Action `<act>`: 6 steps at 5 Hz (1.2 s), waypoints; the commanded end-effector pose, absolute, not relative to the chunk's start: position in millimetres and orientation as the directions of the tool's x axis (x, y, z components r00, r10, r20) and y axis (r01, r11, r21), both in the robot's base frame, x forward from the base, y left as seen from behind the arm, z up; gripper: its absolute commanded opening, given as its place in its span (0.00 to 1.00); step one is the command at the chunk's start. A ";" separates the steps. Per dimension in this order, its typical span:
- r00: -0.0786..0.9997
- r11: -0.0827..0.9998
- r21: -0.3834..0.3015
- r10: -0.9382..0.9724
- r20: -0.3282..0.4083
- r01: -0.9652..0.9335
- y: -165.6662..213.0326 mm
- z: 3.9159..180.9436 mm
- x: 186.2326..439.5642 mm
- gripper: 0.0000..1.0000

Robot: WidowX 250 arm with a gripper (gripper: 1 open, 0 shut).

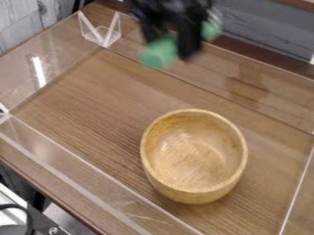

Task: Remove the green block from inside the brown bowl and put it on the table

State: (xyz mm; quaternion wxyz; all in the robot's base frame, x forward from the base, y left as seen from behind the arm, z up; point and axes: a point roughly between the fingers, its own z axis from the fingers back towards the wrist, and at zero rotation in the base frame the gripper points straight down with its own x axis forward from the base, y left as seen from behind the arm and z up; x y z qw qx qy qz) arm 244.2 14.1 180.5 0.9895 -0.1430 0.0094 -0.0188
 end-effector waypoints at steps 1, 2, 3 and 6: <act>0.997 0.963 -0.260 -0.059 0.047 0.070 62.9 189.2 236.2 0.00; 0.993 0.960 -0.254 -0.110 0.041 0.117 49.2 173.8 222.5 0.00; 0.988 0.957 -0.247 -0.151 0.036 0.155 42.1 165.3 210.7 0.00; 0.972 0.946 -0.223 -0.228 0.058 0.235 29.8 167.7 198.6 0.00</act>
